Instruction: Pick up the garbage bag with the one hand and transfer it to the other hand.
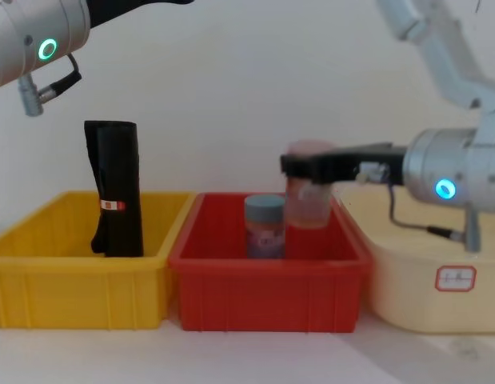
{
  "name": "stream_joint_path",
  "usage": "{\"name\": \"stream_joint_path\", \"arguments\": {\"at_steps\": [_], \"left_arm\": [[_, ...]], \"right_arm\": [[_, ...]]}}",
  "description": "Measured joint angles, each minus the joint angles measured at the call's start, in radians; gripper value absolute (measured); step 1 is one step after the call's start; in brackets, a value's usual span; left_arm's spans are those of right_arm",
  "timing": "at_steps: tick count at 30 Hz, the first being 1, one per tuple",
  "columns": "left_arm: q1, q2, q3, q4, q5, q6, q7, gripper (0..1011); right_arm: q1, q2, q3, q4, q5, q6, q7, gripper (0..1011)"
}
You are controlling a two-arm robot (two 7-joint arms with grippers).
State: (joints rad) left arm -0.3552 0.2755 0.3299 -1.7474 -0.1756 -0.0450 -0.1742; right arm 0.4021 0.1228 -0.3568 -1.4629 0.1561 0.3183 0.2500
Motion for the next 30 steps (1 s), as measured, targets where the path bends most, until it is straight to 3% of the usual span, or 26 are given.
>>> {"name": "stream_joint_path", "arguments": {"at_steps": [18, 30], "left_arm": [[0.0, 0.0, 0.0, 0.0, 0.0, 0.0, 0.0, 1002], [0.0, 0.0, 0.0, 0.0, 0.0, 0.0, 0.0, 1001]], "right_arm": [[-0.069, 0.043, 0.135, -0.133, 0.007, 0.012, -0.097, 651], [-0.106, 0.059, 0.177, -0.106, -0.015, 0.052, -0.141, 652]]}}
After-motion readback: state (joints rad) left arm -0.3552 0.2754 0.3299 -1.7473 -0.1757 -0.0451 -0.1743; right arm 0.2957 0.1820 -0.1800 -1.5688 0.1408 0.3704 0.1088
